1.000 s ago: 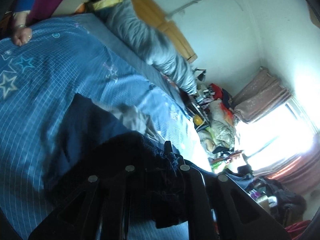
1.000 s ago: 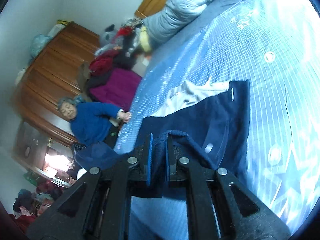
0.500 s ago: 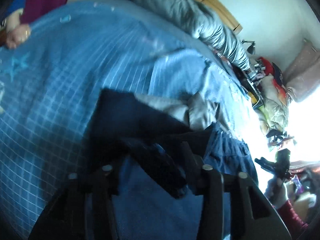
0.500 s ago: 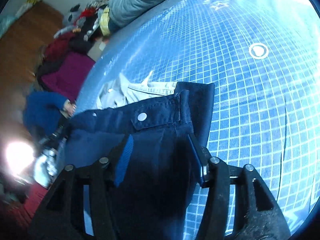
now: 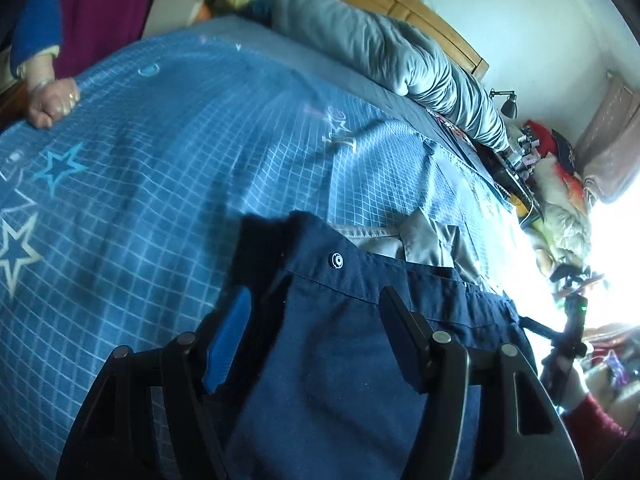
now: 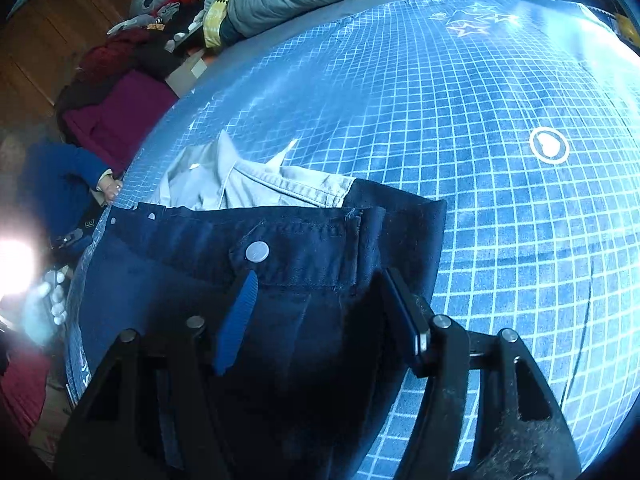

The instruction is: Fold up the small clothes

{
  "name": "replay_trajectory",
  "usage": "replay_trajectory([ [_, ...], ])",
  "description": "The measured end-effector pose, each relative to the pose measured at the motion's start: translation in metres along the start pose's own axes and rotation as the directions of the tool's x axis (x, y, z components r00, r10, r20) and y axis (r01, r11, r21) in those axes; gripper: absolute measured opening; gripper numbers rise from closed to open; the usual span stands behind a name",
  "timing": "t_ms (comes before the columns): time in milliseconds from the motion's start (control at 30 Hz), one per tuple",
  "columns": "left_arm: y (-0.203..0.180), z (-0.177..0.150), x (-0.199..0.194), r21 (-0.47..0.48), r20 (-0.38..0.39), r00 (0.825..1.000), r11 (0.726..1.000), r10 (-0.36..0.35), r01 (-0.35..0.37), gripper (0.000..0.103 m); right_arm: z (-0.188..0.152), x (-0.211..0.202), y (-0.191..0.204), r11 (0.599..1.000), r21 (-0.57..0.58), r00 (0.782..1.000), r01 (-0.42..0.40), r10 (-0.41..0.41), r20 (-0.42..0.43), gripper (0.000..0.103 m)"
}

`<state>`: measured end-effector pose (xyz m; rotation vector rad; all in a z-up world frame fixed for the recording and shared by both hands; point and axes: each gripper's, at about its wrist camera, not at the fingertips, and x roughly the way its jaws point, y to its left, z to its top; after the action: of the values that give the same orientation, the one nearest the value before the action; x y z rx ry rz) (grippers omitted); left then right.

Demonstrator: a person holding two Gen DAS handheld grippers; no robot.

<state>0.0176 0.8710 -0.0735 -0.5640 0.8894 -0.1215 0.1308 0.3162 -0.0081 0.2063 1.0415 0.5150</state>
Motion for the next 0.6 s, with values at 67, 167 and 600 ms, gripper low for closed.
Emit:
replay_trajectory([
  [67, 0.001, -0.003, 0.005, 0.000, -0.005, 1.000, 1.000, 0.003, -0.003, 0.067, 0.004, 0.005, 0.000, 1.000, -0.005, 1.000, 0.002, -0.002, -0.003, 0.063],
  [167, 0.002, -0.009, 0.011, -0.002, -0.014, 1.000, 1.000, 0.007, -0.007, 0.067, 0.011, 0.015, 0.001, 1.000, -0.010, 1.000, 0.019, -0.019, -0.008, 0.062],
  [600, -0.003, -0.009, 0.013, 0.036, -0.009, 0.999, 0.999, 0.042, -0.041, 0.067, 0.032, -0.026, -0.015, 0.999, 0.027, 0.993, -0.028, 0.025, 0.117, 0.004],
])
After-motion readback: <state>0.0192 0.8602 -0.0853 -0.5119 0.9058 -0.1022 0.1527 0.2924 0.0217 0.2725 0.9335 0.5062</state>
